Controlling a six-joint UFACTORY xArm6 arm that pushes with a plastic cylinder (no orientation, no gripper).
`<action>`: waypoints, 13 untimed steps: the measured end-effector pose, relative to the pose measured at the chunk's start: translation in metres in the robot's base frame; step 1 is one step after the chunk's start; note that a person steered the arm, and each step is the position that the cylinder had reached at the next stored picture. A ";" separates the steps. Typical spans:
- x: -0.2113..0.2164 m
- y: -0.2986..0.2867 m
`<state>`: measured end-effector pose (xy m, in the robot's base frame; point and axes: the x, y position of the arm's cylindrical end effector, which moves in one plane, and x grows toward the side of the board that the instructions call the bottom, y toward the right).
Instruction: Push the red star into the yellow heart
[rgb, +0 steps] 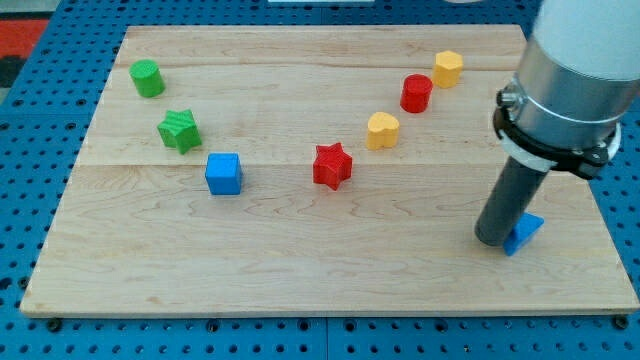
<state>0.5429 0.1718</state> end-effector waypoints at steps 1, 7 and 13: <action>-0.043 -0.003; -0.090 -0.032; -0.021 -0.129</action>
<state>0.5215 0.0432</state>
